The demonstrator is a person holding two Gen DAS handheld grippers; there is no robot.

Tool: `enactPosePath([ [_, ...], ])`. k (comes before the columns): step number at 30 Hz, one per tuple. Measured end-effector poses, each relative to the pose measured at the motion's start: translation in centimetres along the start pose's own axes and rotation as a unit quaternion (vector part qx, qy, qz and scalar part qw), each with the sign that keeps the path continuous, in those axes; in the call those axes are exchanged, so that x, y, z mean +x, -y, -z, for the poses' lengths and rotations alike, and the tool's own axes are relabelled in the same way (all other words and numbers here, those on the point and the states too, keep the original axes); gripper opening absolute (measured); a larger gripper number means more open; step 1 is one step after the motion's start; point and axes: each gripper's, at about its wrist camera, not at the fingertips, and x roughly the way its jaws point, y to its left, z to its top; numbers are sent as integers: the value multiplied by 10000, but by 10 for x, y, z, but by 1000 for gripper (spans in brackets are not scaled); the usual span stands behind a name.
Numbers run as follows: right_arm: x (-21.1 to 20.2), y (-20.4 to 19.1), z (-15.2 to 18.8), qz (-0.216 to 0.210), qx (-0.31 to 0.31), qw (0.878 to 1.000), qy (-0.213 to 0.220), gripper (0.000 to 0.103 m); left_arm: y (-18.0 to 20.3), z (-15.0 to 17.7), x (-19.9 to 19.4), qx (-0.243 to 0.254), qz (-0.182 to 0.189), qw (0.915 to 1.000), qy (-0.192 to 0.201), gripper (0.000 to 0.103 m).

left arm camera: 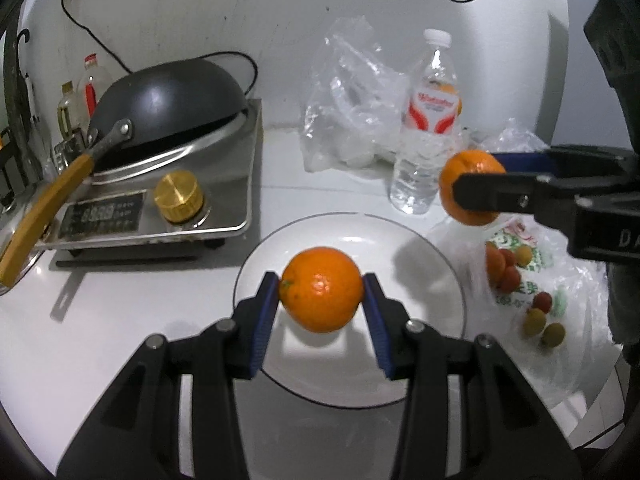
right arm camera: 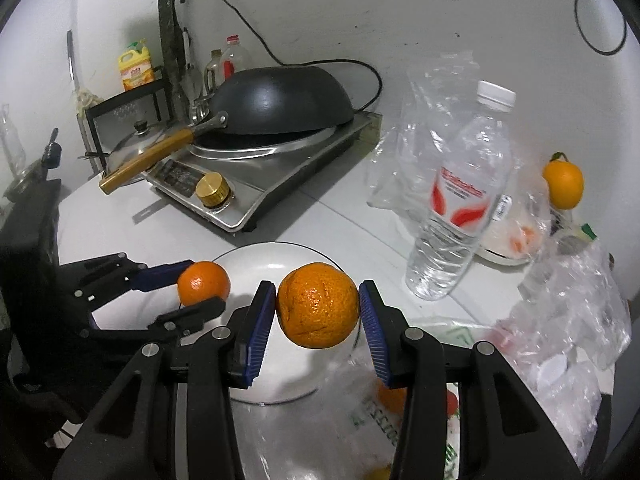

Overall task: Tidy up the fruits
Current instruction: 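Place the orange on the white plate with the left gripper while the right gripper places its orange beside it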

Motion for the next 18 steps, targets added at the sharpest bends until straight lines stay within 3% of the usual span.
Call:
enactPosePath([
  [18,73,-19,-17,-408,-141,9981,-435,46,1,7,28,218,-307,9991,-209,44],
])
